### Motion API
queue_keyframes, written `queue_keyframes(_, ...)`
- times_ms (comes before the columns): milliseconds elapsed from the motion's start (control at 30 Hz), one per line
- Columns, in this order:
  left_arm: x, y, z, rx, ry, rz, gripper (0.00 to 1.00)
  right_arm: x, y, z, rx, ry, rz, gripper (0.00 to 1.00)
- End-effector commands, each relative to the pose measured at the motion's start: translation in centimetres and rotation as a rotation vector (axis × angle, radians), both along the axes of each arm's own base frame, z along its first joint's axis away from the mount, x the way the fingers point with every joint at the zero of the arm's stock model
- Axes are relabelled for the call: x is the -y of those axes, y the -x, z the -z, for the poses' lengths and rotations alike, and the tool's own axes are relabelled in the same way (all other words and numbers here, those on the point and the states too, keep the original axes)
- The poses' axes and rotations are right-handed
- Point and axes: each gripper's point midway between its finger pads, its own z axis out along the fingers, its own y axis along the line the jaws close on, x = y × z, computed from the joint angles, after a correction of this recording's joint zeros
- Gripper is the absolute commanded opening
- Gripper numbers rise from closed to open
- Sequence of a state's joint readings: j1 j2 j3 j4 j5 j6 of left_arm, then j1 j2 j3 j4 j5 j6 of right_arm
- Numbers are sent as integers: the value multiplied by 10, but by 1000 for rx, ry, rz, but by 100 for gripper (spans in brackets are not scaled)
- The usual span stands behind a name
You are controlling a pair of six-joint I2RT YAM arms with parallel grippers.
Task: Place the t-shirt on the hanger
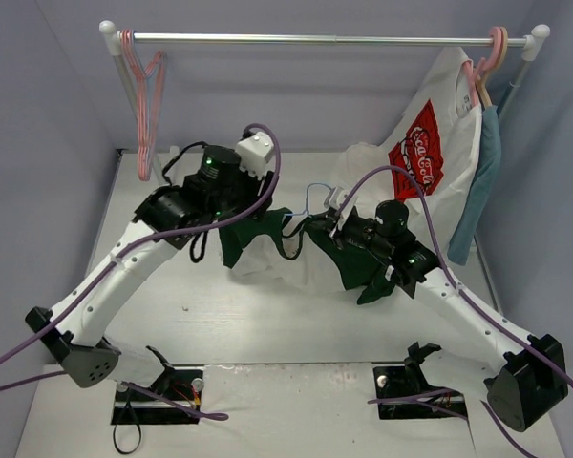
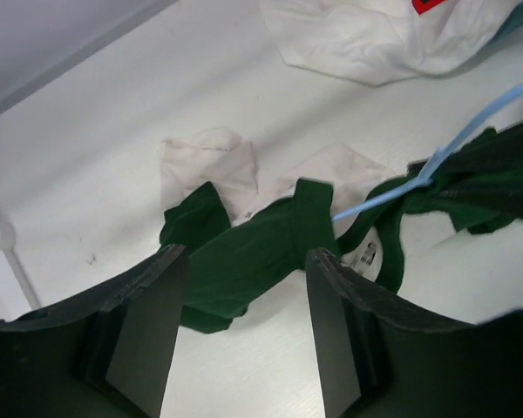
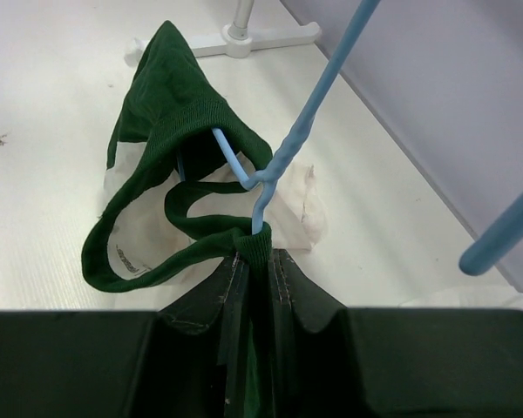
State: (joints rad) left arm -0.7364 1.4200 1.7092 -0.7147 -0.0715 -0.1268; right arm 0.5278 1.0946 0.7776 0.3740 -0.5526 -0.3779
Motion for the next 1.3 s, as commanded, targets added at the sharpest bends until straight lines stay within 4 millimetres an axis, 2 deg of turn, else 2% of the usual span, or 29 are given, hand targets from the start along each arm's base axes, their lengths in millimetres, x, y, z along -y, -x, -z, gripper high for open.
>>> queue_keyframes(0, -22, 5, -5, 57, -30, 146, 56, -6, 1, -47, 123, -92, -46, 0)
queue_keyframes(67, -19, 14, 6, 40, -22, 260, 58, -5, 1, -48, 122, -90, -47, 0)
queue_keyframes(100, -25, 16, 16, 35, -45, 292, 60, -5, 1, -48, 120, -87, -57, 0)
queue_keyframes(200, -18, 25, 29, 5, -62, 388, 60, -7, 5, -48, 111, -81, -83, 0)
queue_keyframes(400, -6, 25, 38, -29, -87, 512, 60, -9, 8, -51, 106, -77, -106, 0)
queue_keyframes(667, -1, 17, 63, -85, -125, 539, 60, -10, 10, -51, 103, -69, -122, 0)
queue_keyframes(800, -1, 16, 68, -76, -139, 551, 59, -9, 11, -53, 107, -67, -123, 0)
queue_keyframes(933, -2, 20, 74, -69, -147, 572, 52, -5, 12, -52, 104, -66, -120, 0)
queue_keyframes(1133, -2, 23, 89, -86, -150, 593, 48, -6, 15, -56, 108, -82, -135, 0)
queue_keyframes(1233, -2, 22, 95, -81, -159, 605, 34, -6, 16, -58, 109, -83, -137, 0)
queue_keyframes(1267, -1, 21, 94, -74, -159, 607, 26, -5, 16, -58, 109, -81, -135, 0)
